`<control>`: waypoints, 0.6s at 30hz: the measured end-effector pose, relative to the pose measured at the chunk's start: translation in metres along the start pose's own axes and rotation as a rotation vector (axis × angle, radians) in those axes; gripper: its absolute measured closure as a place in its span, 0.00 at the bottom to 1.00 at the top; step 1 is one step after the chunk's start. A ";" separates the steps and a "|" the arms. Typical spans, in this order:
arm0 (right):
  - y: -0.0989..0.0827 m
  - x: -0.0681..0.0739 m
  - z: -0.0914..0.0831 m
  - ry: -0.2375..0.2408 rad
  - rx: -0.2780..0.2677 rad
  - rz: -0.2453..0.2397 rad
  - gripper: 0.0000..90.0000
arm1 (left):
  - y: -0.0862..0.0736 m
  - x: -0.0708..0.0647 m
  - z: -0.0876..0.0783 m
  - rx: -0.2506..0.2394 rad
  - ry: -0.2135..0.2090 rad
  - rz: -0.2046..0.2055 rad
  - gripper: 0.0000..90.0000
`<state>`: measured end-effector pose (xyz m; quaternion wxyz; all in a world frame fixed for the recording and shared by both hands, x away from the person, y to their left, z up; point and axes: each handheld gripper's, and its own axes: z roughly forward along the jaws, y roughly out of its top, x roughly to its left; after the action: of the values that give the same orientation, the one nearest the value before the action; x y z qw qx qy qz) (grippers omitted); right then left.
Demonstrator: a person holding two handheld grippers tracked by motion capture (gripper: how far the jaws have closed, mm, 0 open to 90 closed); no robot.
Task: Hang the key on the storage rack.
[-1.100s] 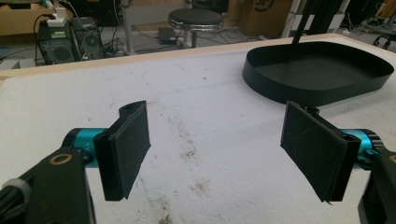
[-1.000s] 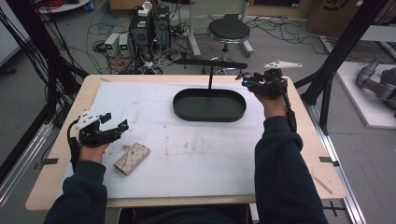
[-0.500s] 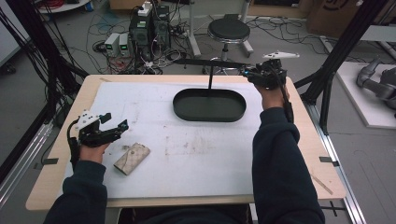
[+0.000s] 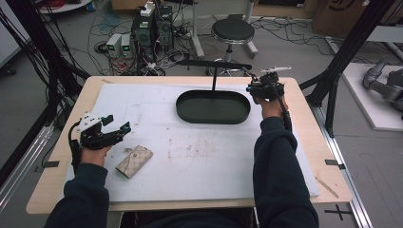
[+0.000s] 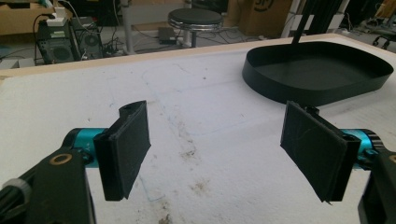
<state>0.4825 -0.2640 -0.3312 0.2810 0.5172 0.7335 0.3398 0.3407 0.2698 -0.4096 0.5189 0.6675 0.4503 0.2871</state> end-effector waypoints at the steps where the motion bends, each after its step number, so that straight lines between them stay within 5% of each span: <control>1: -0.003 -0.001 0.004 0.012 0.009 0.017 0.55 | 0.000 0.000 0.000 -0.001 -0.001 0.001 0.26; 11: -0.012 0.004 0.034 0.082 0.018 0.099 0.55 | 0.000 -0.001 -0.001 0.006 0.001 0.008 0.26; 18: -0.012 0.007 0.042 0.107 0.008 0.107 0.54 | -0.002 0.000 -0.002 0.002 0.004 0.000 0.27</control>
<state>0.5052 -0.2517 -0.3670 0.2206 0.5380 0.7201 0.3785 0.3385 0.2706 -0.4105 0.5172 0.6675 0.4515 0.2882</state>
